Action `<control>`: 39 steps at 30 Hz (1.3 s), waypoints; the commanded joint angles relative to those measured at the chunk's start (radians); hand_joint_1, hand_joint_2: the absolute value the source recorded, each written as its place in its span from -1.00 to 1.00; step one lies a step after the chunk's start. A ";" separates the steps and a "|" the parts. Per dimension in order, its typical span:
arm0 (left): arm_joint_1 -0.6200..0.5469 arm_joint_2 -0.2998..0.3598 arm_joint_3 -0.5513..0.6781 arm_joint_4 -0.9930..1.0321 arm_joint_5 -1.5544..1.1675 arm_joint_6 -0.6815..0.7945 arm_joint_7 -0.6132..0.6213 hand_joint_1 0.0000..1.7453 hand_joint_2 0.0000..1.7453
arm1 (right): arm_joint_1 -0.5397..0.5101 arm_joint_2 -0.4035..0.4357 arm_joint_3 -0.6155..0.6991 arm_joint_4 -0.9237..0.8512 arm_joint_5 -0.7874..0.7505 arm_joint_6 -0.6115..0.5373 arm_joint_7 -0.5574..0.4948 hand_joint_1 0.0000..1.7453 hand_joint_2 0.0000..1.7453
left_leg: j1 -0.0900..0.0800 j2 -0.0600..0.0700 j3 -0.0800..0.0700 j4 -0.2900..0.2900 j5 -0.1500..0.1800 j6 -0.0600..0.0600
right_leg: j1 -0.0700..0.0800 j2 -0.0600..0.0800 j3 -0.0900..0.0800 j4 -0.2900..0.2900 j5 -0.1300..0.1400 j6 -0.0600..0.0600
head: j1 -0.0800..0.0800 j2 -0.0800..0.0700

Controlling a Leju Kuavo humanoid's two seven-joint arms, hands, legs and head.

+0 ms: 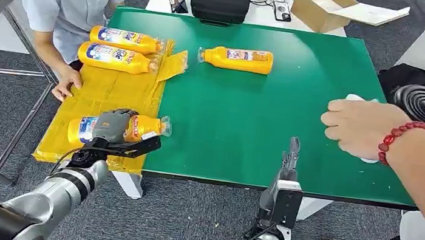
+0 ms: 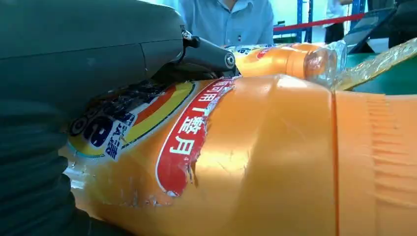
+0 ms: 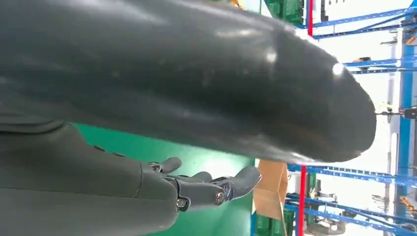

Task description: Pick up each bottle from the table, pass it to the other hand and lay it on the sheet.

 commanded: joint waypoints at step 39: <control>0.582 -0.129 0.108 -1.178 1.220 -0.360 -0.677 -1.00 1.00 | -0.025 -0.170 0.123 0.107 0.275 -0.200 0.001 -1.00 1.00 | 0.000 0.001 0.003 0.000 -0.004 -0.001 | 0.000 0.001 0.003 -0.001 -0.003 -0.001 | 0.000 0.000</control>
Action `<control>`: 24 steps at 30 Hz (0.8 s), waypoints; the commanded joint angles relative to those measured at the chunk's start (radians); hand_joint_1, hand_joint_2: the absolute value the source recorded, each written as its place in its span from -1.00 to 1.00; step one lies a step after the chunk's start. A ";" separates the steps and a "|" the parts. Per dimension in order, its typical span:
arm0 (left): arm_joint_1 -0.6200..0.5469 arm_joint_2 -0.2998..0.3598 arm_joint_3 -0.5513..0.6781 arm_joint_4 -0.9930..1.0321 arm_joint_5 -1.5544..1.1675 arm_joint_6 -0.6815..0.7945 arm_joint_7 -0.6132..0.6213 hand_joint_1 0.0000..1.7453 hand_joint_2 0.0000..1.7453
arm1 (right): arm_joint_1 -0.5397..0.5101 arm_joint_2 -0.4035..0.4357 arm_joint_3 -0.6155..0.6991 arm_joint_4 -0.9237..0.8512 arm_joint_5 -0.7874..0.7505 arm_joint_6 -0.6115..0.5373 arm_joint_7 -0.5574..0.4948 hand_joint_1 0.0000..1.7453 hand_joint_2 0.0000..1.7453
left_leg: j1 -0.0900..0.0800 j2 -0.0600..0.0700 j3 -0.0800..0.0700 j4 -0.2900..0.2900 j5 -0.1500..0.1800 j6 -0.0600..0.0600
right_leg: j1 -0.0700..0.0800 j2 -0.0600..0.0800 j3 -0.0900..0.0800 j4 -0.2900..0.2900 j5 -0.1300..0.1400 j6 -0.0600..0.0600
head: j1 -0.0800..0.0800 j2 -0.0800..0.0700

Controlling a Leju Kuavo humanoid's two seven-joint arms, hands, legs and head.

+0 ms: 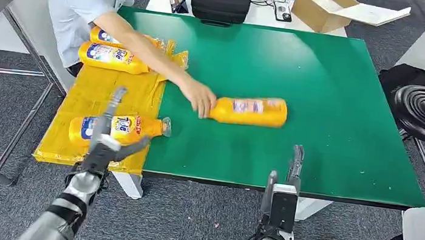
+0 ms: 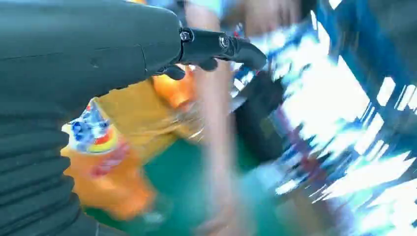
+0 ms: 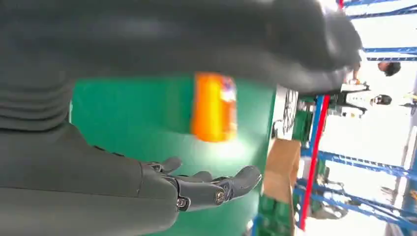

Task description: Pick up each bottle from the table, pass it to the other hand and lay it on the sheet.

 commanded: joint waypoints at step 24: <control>0.112 -0.049 -0.224 -0.295 0.207 -0.110 0.006 -1.00 1.00 | -0.568 -0.181 0.167 0.837 0.725 -0.132 0.164 -1.00 1.00 | 0.000 0.000 0.006 0.000 -0.001 0.000 | 0.001 0.000 0.006 0.000 -0.001 -0.001 | 0.000 0.000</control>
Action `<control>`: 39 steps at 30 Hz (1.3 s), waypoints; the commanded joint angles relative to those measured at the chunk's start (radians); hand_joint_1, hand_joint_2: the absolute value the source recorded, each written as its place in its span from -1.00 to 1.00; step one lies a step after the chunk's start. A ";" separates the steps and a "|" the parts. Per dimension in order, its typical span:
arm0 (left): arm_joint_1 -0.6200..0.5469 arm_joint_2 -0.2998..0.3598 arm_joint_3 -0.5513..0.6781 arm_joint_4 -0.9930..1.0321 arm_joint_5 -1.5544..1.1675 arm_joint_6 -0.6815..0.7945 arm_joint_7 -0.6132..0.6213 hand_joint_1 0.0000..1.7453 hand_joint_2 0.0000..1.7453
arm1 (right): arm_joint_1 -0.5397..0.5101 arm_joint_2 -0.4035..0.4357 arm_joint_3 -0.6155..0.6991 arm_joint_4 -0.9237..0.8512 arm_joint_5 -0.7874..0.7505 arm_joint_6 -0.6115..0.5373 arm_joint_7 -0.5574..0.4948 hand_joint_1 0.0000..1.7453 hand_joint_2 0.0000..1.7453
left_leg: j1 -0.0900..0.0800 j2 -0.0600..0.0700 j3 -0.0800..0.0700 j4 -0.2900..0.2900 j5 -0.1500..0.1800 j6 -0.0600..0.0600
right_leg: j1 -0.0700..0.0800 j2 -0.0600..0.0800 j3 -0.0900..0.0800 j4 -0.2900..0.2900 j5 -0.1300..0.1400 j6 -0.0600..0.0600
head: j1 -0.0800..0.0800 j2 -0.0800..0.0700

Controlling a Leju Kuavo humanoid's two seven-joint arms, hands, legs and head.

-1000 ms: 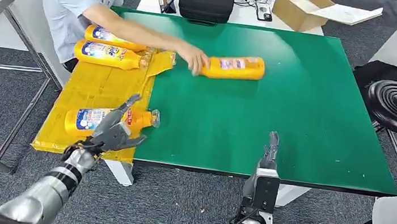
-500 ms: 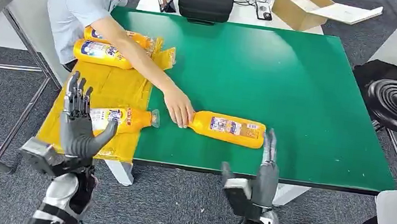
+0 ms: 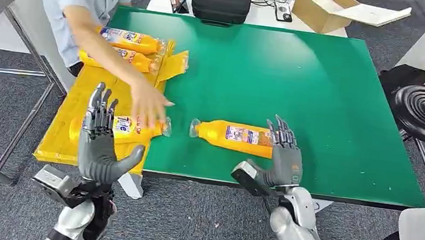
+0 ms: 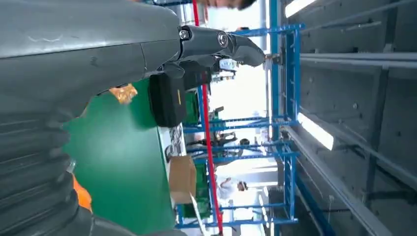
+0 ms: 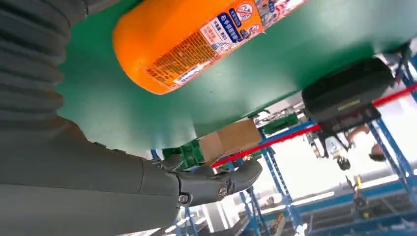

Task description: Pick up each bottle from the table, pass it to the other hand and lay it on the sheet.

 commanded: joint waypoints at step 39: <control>-0.243 -0.012 -0.170 0.276 0.079 -0.047 0.106 -1.00 1.00 | -0.304 -0.002 0.058 0.490 0.117 0.349 0.330 1.00 1.00 | 0.000 -0.002 0.006 0.001 -0.002 -0.001 | 0.001 -0.003 0.007 0.000 -0.003 -0.002 | 0.000 0.000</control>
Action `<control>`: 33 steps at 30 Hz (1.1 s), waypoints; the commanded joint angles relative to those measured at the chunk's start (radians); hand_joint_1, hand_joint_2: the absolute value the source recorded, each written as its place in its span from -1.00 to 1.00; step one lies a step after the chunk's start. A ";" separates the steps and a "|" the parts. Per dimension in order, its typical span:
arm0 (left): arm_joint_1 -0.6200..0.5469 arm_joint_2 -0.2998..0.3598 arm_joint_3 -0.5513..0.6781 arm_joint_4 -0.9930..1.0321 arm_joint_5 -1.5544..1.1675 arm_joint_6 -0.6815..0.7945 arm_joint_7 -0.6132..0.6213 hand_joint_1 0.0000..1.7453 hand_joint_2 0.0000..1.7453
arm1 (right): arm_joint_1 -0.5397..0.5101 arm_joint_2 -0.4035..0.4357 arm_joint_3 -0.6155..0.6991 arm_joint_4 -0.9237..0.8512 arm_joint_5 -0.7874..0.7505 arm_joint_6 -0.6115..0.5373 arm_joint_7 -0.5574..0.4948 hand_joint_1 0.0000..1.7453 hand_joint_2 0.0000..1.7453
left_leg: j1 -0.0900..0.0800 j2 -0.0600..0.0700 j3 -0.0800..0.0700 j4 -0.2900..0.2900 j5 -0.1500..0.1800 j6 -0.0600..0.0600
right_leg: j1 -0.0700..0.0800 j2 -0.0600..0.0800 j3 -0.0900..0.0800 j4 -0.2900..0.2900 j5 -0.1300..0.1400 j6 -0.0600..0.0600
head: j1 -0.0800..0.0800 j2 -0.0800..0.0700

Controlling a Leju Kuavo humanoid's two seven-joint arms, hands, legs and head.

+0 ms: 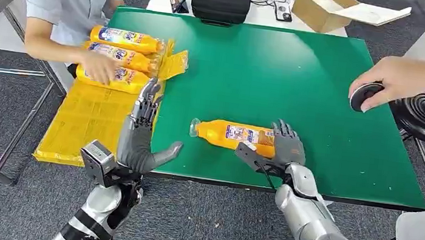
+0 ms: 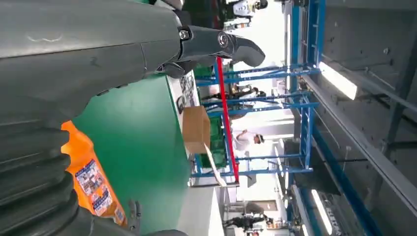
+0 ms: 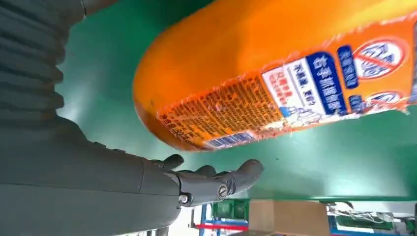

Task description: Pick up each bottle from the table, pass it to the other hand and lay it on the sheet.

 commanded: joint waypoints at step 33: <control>-0.070 -0.022 0.031 0.099 0.048 0.039 -0.017 -1.00 1.00 | 0.013 0.020 -0.228 0.078 -0.244 0.092 -0.238 1.00 1.00 | 0.001 -0.002 0.007 -0.001 -0.002 -0.001 | 0.001 -0.002 0.008 -0.001 -0.003 -0.002 | 0.000 0.000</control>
